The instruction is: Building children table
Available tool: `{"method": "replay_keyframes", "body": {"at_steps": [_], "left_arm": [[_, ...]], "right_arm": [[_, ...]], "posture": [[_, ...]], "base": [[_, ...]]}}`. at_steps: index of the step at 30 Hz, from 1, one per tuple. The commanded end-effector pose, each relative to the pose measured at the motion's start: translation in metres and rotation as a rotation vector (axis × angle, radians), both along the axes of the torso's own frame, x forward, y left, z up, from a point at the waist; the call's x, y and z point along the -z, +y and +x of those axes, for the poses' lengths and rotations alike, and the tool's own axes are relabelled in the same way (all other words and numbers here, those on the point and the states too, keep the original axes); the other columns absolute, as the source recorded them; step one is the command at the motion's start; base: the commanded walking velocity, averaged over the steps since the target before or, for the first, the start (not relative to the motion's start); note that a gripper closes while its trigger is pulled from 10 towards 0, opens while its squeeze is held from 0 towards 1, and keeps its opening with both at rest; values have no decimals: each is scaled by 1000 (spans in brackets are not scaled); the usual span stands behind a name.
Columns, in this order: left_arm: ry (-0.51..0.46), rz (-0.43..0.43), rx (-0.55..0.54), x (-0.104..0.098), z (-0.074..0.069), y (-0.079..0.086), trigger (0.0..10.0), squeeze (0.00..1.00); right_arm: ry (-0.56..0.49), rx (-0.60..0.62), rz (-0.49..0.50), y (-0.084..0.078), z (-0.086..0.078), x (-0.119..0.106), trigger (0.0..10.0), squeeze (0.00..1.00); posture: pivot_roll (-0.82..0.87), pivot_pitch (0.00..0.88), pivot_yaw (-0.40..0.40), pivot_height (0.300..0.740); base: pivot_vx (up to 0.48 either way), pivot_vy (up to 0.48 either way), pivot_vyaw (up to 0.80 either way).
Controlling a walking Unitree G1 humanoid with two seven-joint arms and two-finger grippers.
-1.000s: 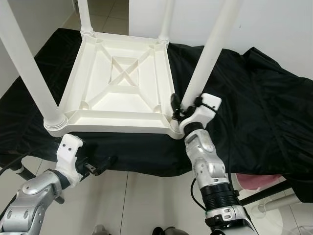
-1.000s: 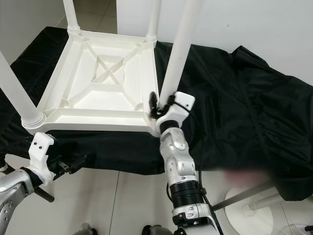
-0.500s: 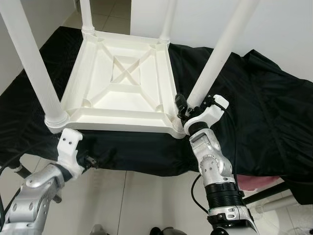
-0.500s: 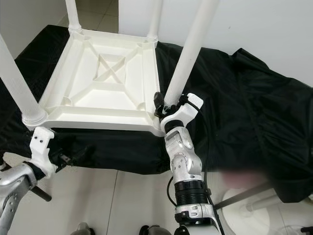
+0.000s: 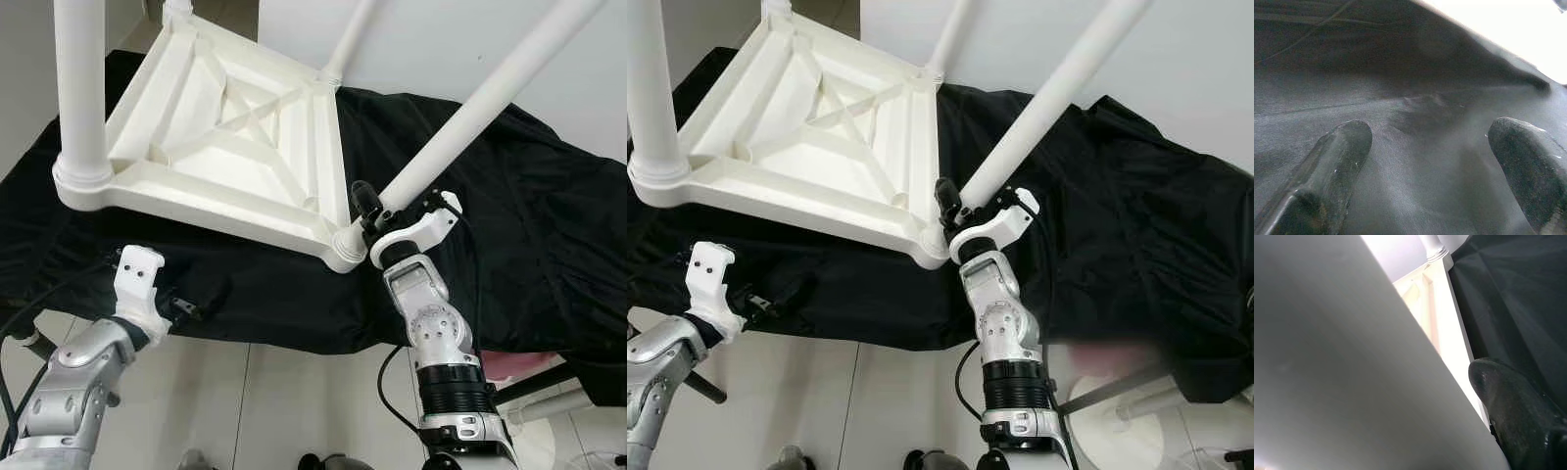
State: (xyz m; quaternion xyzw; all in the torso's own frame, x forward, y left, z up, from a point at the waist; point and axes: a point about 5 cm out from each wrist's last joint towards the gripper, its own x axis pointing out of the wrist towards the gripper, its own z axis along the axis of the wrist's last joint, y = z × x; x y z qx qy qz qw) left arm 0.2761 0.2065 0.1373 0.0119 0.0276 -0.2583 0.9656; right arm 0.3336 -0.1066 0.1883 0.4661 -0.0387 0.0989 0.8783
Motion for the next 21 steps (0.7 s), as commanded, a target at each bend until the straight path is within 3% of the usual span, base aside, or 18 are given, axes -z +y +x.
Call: {"method": "replay_keyframes", "body": {"at_steps": [1, 7, 13, 16, 21], "left_arm": [[-18, -2, -123, 2, 11, 7, 10000, 0], [-73, -57, -320, -10, 40, 20, 10000, 0], [-114, -67, -464, -23, 60, 37, 10000, 0], [-124, -70, -486, -28, 64, 38, 10000, 0], [-197, -90, -548, -71, 96, 29, 10000, 0]], "right_arm": [[-4, -125, 319, 42, -12, -8, 10000, 0], [14, -140, 402, 36, -15, -5, 10000, 0], [10, -152, 438, 33, -16, -5, 10000, 0], [9, -158, 456, 33, -17, -5, 10000, 0], [2, -211, 553, 32, -21, -1, 10000, 0]], "posture": [[80, 115, -118, 740], [71, 113, -112, 740], [60, 108, -103, 740], [60, 108, -103, 740], [53, 104, -104, 740]], "base": [[0, 0, 0], [0, 0, 0], [0, 0, 0], [0, 0, 0], [0, 0, 0]]}}
